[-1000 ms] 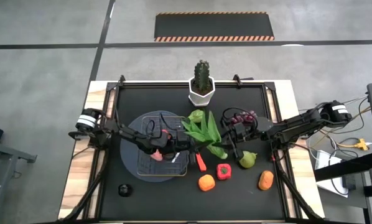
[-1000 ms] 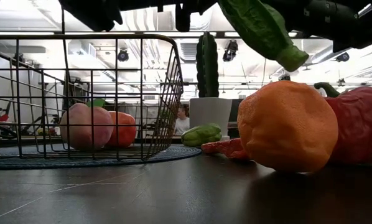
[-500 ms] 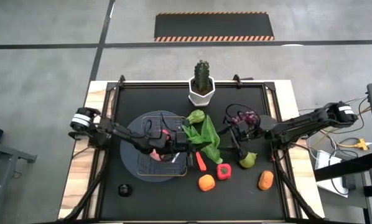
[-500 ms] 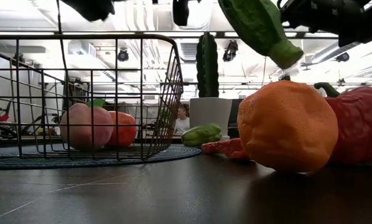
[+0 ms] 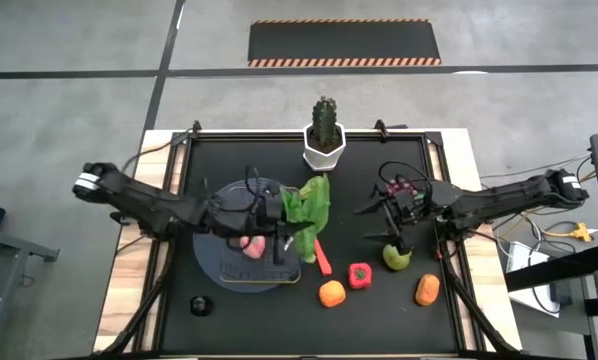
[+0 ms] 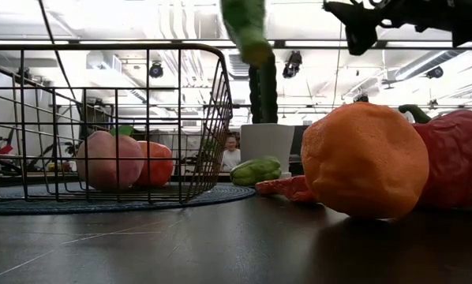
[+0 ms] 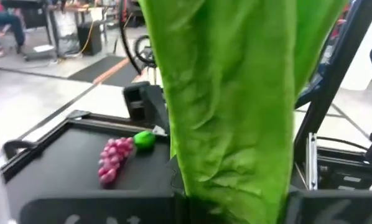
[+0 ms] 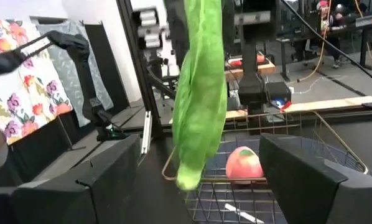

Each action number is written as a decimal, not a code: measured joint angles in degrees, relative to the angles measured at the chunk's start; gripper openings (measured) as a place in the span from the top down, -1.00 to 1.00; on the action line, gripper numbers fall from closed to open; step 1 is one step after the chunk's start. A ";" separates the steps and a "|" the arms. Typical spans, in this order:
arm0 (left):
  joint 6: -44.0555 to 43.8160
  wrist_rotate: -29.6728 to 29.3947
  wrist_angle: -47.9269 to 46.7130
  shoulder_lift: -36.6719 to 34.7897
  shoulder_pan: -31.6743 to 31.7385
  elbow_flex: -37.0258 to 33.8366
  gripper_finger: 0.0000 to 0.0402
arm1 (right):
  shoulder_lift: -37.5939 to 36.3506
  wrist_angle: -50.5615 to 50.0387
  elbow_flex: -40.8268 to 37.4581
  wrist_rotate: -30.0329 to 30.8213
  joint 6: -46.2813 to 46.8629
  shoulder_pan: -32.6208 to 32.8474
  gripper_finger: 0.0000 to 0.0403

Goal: Build produce basket
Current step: Put the green leaf lettuce into the wire basket

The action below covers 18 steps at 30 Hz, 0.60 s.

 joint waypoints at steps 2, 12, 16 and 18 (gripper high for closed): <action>-0.16 -0.73 -5.76 -1.51 0.30 2.55 0.87 | -0.70 -1.57 -0.02 0.02 0.00 0.00 -0.51; -3.63 -2.31 -27.56 -1.63 5.21 9.57 0.87 | 0.29 -3.62 -0.02 0.12 0.01 0.00 -0.46; -7.68 -2.46 -33.54 -0.47 7.42 8.84 0.87 | 1.31 -3.70 -0.02 0.13 0.49 0.00 -0.48; -8.19 -2.65 -34.38 1.17 8.28 8.74 0.87 | 1.79 -3.67 -0.02 0.14 0.49 0.00 -0.49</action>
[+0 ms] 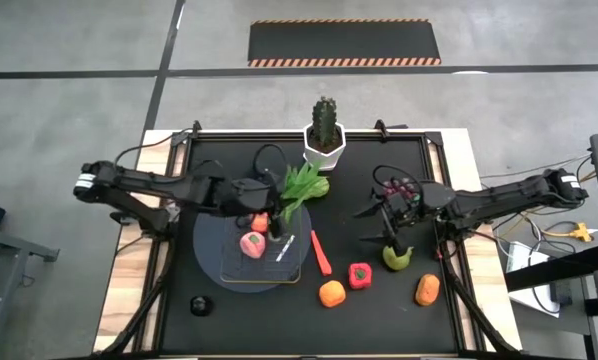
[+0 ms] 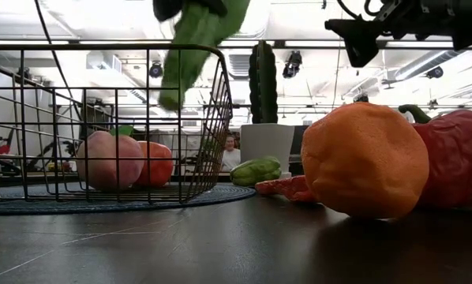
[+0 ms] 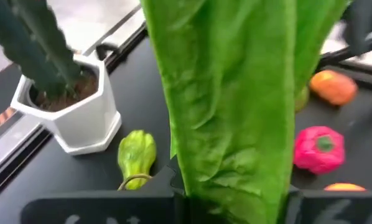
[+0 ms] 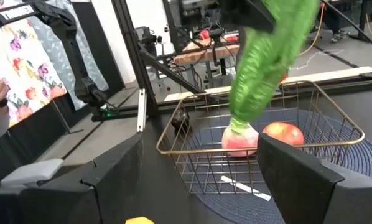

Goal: Build produce basket
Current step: Put the green leaf lettuce into the wire basket

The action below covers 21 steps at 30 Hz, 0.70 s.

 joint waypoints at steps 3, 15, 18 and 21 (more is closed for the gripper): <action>-0.85 0.01 0.83 2.65 1.16 -0.01 0.87 | 0.54 0.09 0.00 0.02 -0.03 0.00 -0.48; -1.18 -2.35 0.74 10.50 3.74 -0.07 0.87 | 1.28 -0.53 0.00 0.00 0.96 0.00 -0.50; -1.08 -2.36 0.94 11.02 3.90 -0.07 0.86 | 1.38 -0.66 0.00 0.00 1.06 0.00 -0.50; -1.05 -2.36 0.97 11.22 4.12 -0.07 0.83 | 1.73 -0.98 0.00 -0.02 1.59 0.00 -0.48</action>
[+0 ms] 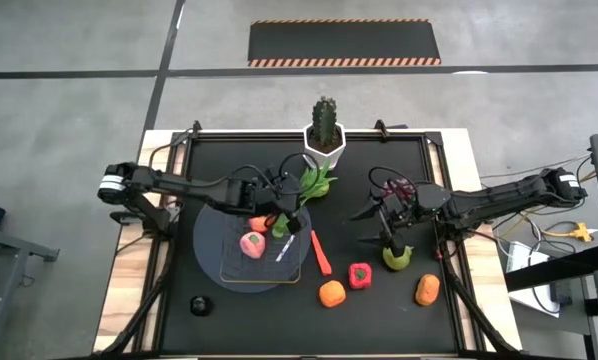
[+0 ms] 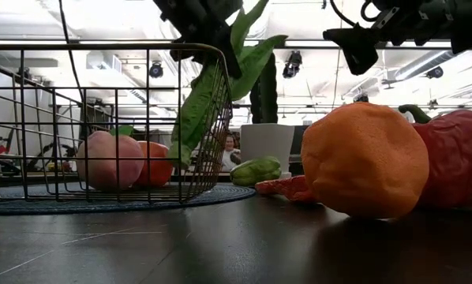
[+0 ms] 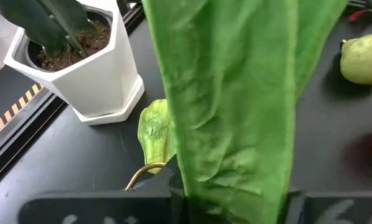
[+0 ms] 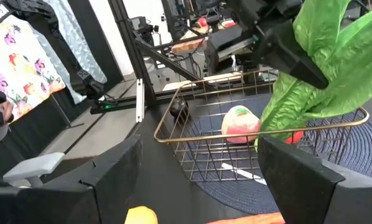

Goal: Build produce basket
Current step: Put the green leaf lettuce into the wire basket

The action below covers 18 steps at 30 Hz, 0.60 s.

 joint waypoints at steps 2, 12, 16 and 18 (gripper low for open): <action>0.02 -0.02 0.00 0.09 0.06 0.00 0.76 | 0.25 -0.09 0.00 0.00 0.02 0.00 -0.47; 0.48 -0.02 0.39 0.09 0.36 0.00 0.31 | 0.29 -0.51 0.00 -0.07 1.12 0.00 -0.50; 0.57 0.00 0.37 0.09 0.36 0.00 0.17 | 0.29 -1.58 0.00 -0.11 1.92 0.00 -0.49; 0.57 0.02 0.32 0.09 0.36 0.00 0.10 | 0.29 -1.98 0.00 -0.11 2.30 0.00 -0.49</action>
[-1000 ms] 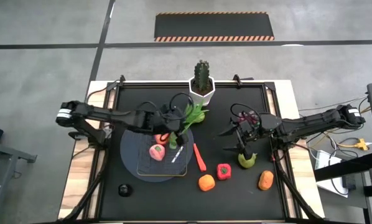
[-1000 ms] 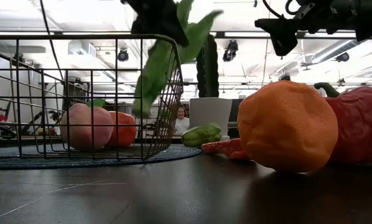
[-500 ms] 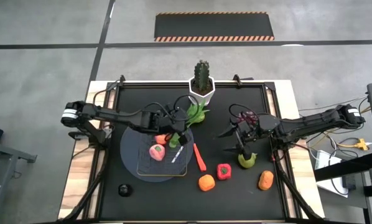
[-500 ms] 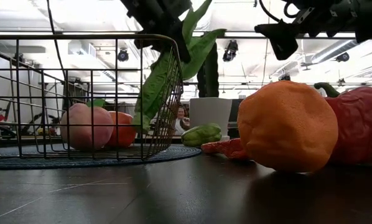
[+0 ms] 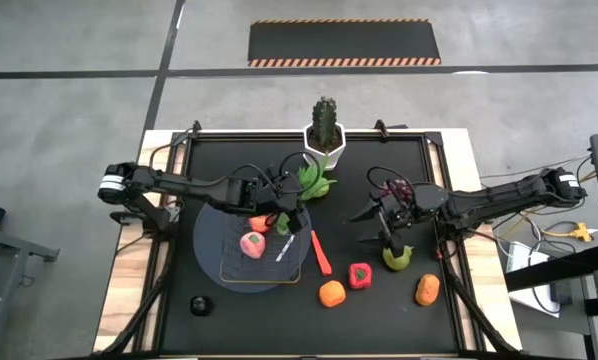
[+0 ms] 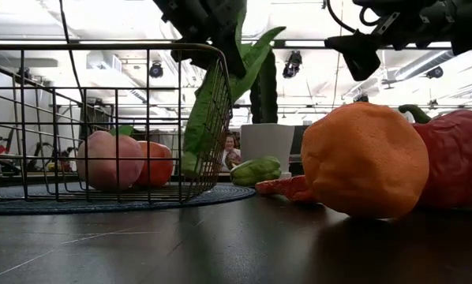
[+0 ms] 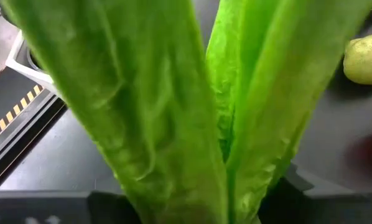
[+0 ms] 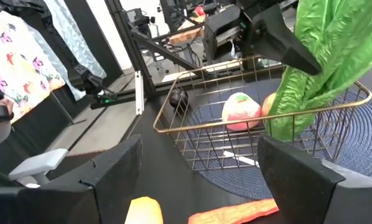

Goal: Build produce basket
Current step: Put the green leaf lettuce into the wire basket

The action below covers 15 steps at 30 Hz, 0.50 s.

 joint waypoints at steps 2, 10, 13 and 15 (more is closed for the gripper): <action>0.00 0.00 0.00 0.00 0.00 0.00 0.03 | 0.00 -0.16 0.00 0.00 0.12 0.00 -0.48; -0.08 0.31 -0.67 -0.49 0.00 0.00 -0.21 | 0.00 -0.93 0.00 0.00 0.78 0.00 -0.48; -0.16 1.58 -2.43 -0.76 0.00 0.49 -0.29 | 0.00 -0.99 0.00 0.01 1.01 0.00 -0.47; -0.22 1.73 -3.35 -0.76 0.00 0.57 -0.35 | 0.00 -1.03 0.00 0.01 1.02 0.00 -0.46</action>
